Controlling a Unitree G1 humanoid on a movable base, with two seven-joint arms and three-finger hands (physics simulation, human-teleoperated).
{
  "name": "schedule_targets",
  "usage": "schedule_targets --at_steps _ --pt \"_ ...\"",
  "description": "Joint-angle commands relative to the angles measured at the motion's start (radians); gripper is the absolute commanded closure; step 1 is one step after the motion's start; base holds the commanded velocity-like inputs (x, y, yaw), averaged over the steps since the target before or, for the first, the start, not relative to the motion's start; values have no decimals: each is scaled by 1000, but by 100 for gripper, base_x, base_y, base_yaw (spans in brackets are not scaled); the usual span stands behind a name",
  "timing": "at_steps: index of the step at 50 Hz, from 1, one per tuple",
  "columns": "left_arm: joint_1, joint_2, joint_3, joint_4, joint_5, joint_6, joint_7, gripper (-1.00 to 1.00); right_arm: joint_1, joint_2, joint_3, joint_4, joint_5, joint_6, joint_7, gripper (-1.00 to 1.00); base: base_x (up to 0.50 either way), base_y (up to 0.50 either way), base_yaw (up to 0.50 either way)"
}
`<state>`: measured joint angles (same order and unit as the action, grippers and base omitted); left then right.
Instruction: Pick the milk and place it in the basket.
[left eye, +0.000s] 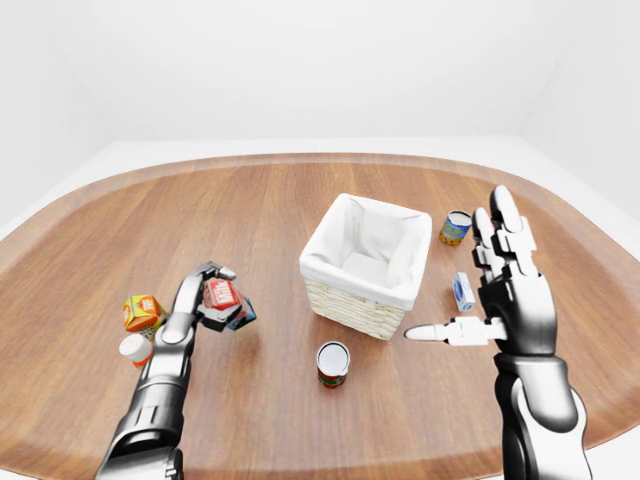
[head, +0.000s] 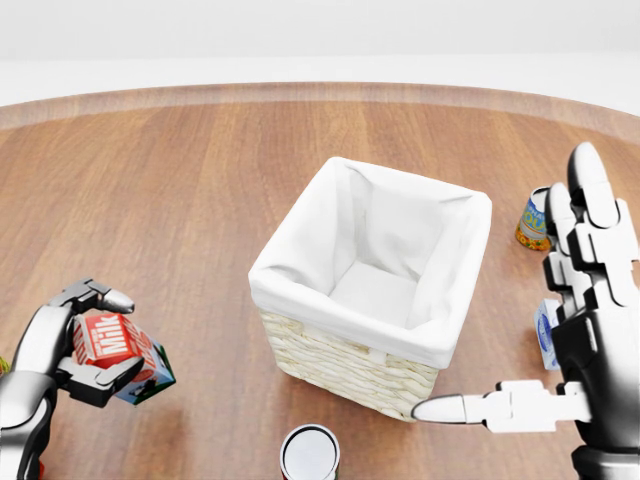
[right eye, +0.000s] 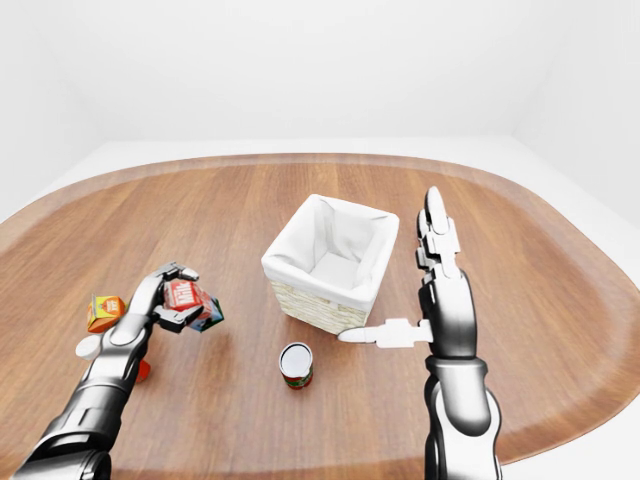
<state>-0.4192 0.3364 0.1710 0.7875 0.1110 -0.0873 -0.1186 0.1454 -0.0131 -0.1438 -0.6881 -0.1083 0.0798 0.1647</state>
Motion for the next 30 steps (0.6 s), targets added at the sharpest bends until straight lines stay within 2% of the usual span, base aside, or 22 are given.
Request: schedule_targets --at_steps 1,17,30 --pt "-11 1 26 -106 -11 0 0 100 -5 -1 -2 -5 0 7 -1 -100 0 0 0" --pt "-29 16 27 -137 40 0 0 100 -4 -1 -5 -9 3 7 -1 -100 0 0 0" --pt "-36 3 22 -284 75 0 -27 100 -5 -1 -7 -8 5 7 0 -100 0 0 0"
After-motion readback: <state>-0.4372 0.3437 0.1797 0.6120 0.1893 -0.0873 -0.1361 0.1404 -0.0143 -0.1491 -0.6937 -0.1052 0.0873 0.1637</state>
